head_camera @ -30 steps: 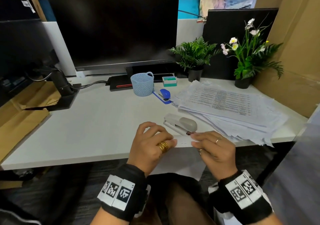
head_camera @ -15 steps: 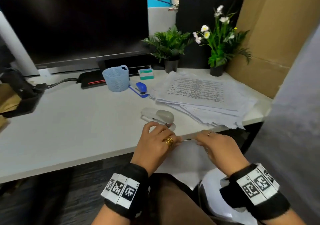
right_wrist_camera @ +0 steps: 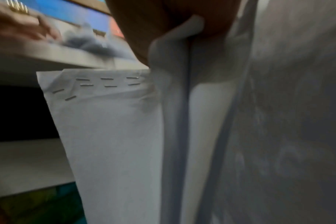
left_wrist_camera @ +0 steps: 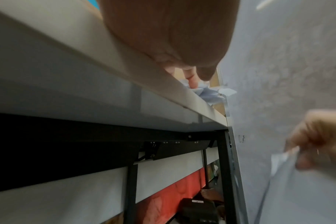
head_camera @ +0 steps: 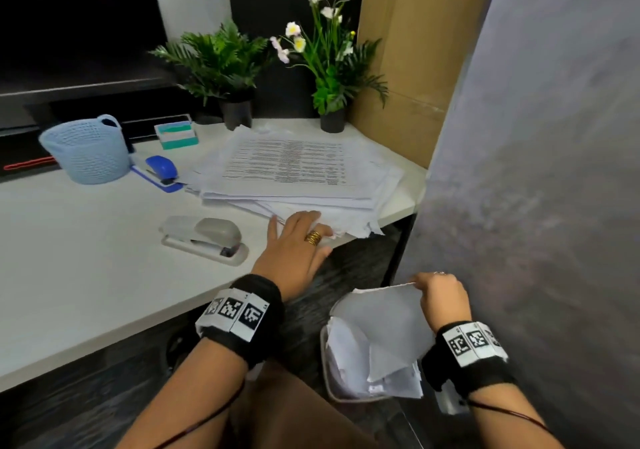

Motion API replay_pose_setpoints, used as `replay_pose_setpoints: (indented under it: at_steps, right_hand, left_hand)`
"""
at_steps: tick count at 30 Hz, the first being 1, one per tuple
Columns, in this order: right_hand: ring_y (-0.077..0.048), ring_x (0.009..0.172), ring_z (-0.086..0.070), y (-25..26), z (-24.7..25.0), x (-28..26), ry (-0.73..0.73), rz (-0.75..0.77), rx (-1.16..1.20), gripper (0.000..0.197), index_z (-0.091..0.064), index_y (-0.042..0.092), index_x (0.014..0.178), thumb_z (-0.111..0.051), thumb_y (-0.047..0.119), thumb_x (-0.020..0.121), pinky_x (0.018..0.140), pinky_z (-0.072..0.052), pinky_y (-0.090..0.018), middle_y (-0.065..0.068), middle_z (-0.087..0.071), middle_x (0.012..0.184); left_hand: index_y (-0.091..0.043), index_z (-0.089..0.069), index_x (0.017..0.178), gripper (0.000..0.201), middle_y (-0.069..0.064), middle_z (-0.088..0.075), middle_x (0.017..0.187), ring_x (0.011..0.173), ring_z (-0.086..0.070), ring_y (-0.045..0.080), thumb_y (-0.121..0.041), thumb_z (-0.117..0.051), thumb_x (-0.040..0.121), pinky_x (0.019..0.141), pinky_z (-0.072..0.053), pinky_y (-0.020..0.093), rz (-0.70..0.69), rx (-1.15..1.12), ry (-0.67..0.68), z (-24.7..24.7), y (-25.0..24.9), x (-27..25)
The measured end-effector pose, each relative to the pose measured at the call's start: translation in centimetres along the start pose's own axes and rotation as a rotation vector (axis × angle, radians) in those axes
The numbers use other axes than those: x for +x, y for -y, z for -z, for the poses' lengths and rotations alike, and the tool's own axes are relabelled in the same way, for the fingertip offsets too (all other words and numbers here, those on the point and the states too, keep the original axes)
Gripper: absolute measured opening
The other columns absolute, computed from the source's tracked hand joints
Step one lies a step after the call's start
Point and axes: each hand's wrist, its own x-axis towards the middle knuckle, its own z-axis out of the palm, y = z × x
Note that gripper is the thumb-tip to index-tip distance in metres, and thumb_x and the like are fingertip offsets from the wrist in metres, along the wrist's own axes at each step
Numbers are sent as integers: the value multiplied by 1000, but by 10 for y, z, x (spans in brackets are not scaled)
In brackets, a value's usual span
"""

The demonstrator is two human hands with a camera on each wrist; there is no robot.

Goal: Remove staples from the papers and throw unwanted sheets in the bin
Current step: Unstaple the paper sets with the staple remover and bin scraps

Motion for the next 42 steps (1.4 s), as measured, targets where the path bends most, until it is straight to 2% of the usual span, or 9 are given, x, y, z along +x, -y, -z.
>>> replay_pose_setpoints:
  at_steps: [10, 13, 16, 20, 23, 27, 33, 39, 42]
  right_hand:
    - [-26, 120, -52, 9, -100, 15, 265, 55, -37, 40, -55, 22, 129, -41, 10, 93, 98, -38, -28, -9, -54, 132]
    - [-24, 138, -30, 11, -141, 8, 484, 122, 35, 54, -20, 14, 149, -37, 17, 98, 113, -15, -27, -12, -31, 150]
    - [-27, 143, -18, 14, -166, -1, 600, 88, 25, 67, 7, 23, 150, -35, 32, 99, 113, -17, -42, -10, -16, 156]
    - [-25, 133, -36, 24, -145, 2, 255, 124, 183, 60, -26, 15, 146, -45, 40, 95, 109, -30, -35, -8, -37, 146]
    - [-26, 99, -57, 43, -98, 0, -183, 155, 451, 21, -60, 9, 108, -55, 21, 92, 86, -46, -36, -9, -62, 106]
    - [-6, 78, -43, 77, -19, 1, -568, 251, 674, 21, -60, 10, 85, -44, 24, 87, 70, -33, -17, 1, -56, 83]
    - [-22, 98, -50, 112, 65, 37, -671, 153, 616, 19, -62, 8, 101, -52, 20, 91, 85, -37, -29, -9, -58, 102]
    - [-34, 112, -52, 124, 93, 97, -72, -140, 318, 60, -55, 5, 118, -52, 56, 87, 96, -43, -43, -16, -58, 120]
    - [-34, 115, -52, 127, 95, 105, 0, -155, 363, 67, -52, 5, 121, -64, 56, 80, 98, -43, -46, -15, -56, 124]
  left_hand:
    - [-24, -46, 128, 60, 1, -34, 143, 134, -22, 14, -55, -16, 86, 110, -10, 38, -8, -194, -41, 3, 8, -2]
    - [-23, -47, 127, 49, 0, -35, 142, 133, -23, 15, -51, -25, 92, 110, -9, 40, 7, -205, -59, 4, 7, -1]
    - [-24, -45, 126, 30, -4, -33, 143, 135, -20, 12, -35, -37, 99, 112, 1, 44, 56, -226, -40, 9, 5, -1]
    - [-26, -44, 125, 30, -5, -24, 150, 139, -18, 15, -33, -46, 96, 112, 3, 50, 114, -326, -97, 8, 6, 1]
    - [-34, -25, 143, 67, -5, 12, 157, 143, -1, 22, -47, -56, 85, 112, -4, 51, 139, -242, -119, 7, 4, 1]
    - [-32, -2, 149, 80, -3, 13, 158, 144, 9, 22, -53, -49, 88, 115, -1, 52, 256, -78, 63, 8, 0, 5]
    - [-26, -4, 150, 75, -1, 5, 158, 144, 3, 22, -48, -44, 91, 116, -2, 48, 278, 26, 123, 12, -1, 2]
    - [-26, -9, 150, 73, -3, 0, 158, 144, 1, 22, -43, -48, 91, 116, 2, 50, 278, -37, 134, 16, 0, 2]
    - [-26, -9, 150, 73, -3, 0, 158, 144, 1, 22, -43, -48, 91, 115, 3, 52, 277, -39, 138, 16, 1, 3]
